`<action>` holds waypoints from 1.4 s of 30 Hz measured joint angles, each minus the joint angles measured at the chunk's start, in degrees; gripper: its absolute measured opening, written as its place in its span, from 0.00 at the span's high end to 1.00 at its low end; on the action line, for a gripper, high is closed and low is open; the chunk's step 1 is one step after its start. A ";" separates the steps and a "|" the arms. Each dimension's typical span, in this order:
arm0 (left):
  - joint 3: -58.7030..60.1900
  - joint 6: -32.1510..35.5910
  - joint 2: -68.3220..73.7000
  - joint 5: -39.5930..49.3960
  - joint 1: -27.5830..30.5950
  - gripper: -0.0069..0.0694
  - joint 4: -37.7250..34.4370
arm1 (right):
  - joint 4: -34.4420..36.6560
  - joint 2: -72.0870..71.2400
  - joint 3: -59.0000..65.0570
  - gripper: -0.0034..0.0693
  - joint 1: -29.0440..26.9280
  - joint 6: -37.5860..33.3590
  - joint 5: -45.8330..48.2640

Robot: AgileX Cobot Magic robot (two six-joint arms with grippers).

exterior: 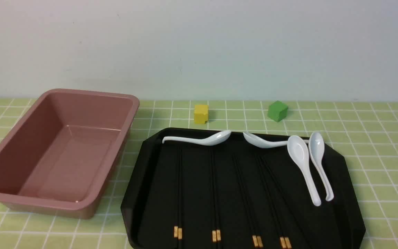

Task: On green tablecloth take chopsticks from black tray and put them in box.
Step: 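Reach over to the black tray and grasp a pair of chopsticks with the left gripper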

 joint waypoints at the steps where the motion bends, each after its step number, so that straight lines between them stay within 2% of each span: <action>1: 0.00 0.00 0.00 0.00 0.00 0.60 0.00 | 0.00 0.00 0.00 0.62 0.00 0.00 0.00; 27: 0.00 -0.87 0.00 -0.05 0.00 0.60 -1.29 | 0.00 0.00 0.00 0.62 0.00 0.00 0.00; 29: 0.00 -3.72 0.00 -0.05 0.00 0.60 -5.21 | 0.00 0.00 0.00 0.62 0.00 0.00 0.00; 32: 0.00 -12.66 0.00 -0.05 0.00 0.60 -19.58 | 0.00 0.00 0.00 0.62 0.00 0.00 0.00; 35: 0.00 -19.51 0.00 -0.37 0.00 0.60 -30.36 | 0.00 0.00 0.00 0.62 0.00 0.00 0.00; 38: 0.00 -22.26 0.00 -1.12 0.00 0.60 -38.60 | 0.00 0.00 0.00 0.62 0.00 0.00 0.00; 42: 0.00 -22.56 0.00 -5.12 0.00 0.60 -43.05 | 0.00 0.00 0.00 0.62 0.00 0.00 0.00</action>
